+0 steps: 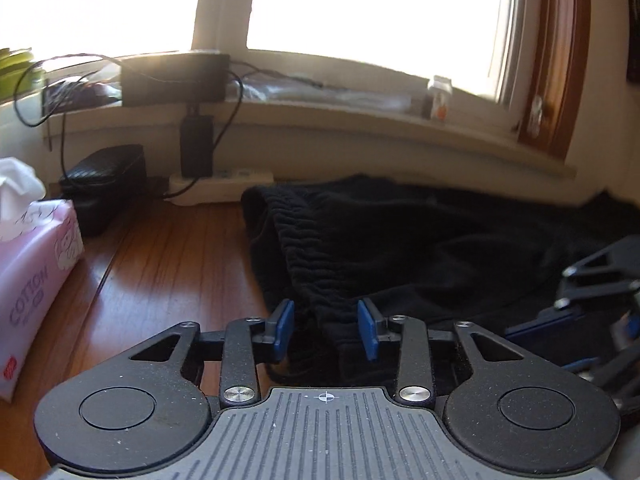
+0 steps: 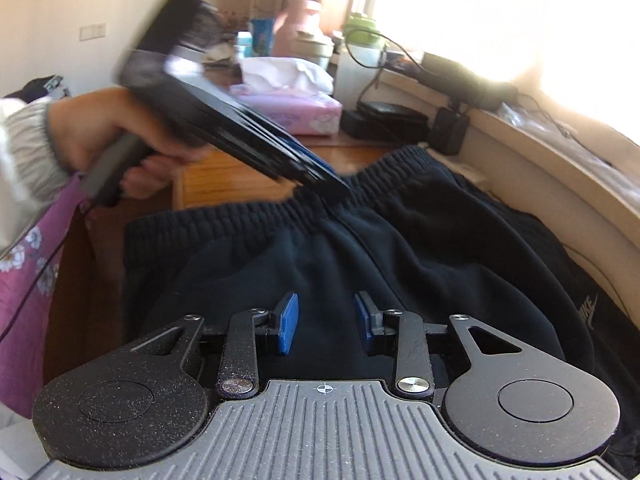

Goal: Fold clothes

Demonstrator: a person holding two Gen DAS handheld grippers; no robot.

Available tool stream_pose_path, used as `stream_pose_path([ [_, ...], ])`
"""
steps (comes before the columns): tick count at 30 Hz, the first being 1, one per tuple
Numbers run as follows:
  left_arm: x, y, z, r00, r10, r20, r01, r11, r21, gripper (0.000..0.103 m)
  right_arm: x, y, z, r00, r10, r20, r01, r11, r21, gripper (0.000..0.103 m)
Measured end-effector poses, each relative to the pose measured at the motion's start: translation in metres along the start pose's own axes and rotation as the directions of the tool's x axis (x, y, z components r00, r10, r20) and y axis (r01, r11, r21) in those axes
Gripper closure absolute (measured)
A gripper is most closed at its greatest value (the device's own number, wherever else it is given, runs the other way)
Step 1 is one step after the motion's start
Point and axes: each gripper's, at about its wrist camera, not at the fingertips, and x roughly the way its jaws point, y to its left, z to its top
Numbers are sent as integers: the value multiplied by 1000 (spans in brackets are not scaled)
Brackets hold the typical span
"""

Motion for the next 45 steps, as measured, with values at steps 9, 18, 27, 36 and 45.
stream_pose_path([
  [9, 24, 5, 9, 997, 5, -80, 1, 997, 74, 60, 6, 58, 18, 997, 72, 30, -69, 994, -87, 61],
  [18, 28, 22, 12, 993, -49, -105, 53, 998, 36, 51, 25, 147, 6, 998, -3, 63, 22, 949, -314, 40],
  [27, 28, 21, 13, 992, -40, -116, 44, 998, 36, 51, 60, 200, -26, 953, -229, 198, 302, 753, -585, 40],
  [36, 29, 19, 15, 992, -26, -126, 31, 999, 36, 49, 23, 156, -4, 981, -104, 166, 173, 861, -478, 82],
  [45, 18, 19, 27, 994, 15, -110, -14, 1000, 8, 50, -24, 71, 42, 956, -202, 213, 279, 851, -446, 85],
])
